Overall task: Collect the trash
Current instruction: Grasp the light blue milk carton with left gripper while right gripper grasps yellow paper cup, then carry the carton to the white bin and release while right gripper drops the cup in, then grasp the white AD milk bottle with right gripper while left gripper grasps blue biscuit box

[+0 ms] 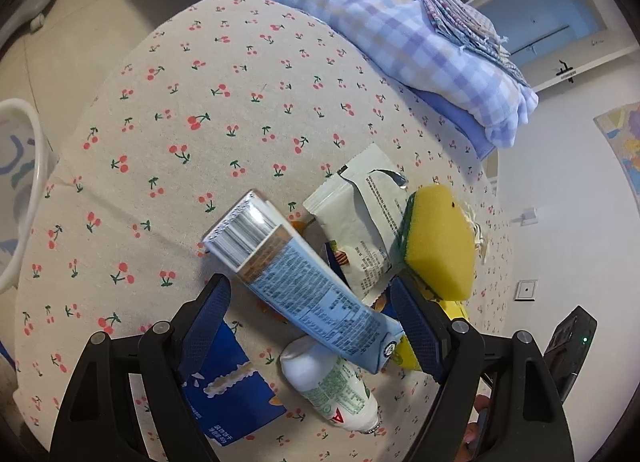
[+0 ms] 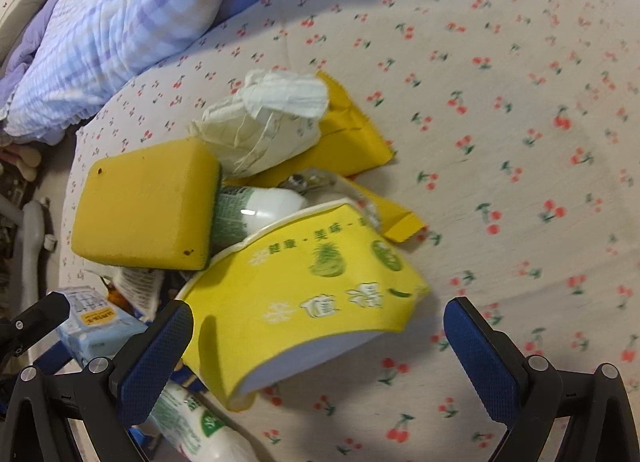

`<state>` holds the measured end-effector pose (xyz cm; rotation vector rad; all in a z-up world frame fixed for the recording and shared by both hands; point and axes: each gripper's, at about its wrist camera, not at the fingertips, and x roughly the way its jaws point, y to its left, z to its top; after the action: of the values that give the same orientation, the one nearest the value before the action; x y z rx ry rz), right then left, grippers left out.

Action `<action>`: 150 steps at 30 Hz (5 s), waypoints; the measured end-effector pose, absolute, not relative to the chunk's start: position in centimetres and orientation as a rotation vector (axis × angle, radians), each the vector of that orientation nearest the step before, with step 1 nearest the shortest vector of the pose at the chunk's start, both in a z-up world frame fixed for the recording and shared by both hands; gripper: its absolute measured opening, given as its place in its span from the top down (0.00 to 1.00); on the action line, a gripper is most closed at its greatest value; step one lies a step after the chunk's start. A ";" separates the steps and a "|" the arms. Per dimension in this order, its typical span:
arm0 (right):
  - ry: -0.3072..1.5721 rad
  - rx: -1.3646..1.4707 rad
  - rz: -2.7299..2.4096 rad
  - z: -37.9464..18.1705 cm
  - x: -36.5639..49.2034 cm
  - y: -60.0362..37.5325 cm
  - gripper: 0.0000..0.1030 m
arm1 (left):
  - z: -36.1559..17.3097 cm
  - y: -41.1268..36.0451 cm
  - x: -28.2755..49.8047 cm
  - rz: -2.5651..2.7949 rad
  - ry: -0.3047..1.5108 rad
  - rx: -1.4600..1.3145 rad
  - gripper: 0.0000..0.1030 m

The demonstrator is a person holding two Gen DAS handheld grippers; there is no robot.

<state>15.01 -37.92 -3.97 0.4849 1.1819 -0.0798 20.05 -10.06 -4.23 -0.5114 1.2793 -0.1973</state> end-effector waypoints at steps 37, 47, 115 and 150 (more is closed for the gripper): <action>1.025 0.543 0.136 1.7 12.8 -32.6 0.20 | 0.6 4.7 15.3 -0.095 1.095 -0.424 0.66; 1.059 0.458 0.274 1.1 16.0 -22.2 0.19 | -0.5 13.7 15.0 0.063 1.050 -0.364 0.66; 1.045 0.138 0.286 -0.1 13.6 -17.6 0.06 | -2.0 15.6 8.8 0.128 1.140 -0.118 0.06; 1.226 -0.040 0.239 -5.8 10.3 -26.6 0.54 | -3.3 0.7 9.9 -0.092 1.259 -0.036 0.06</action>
<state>10.33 -26.63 -5.79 -0.0400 1.2258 0.2385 9.86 0.69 -3.27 -0.0364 1.2590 -0.0924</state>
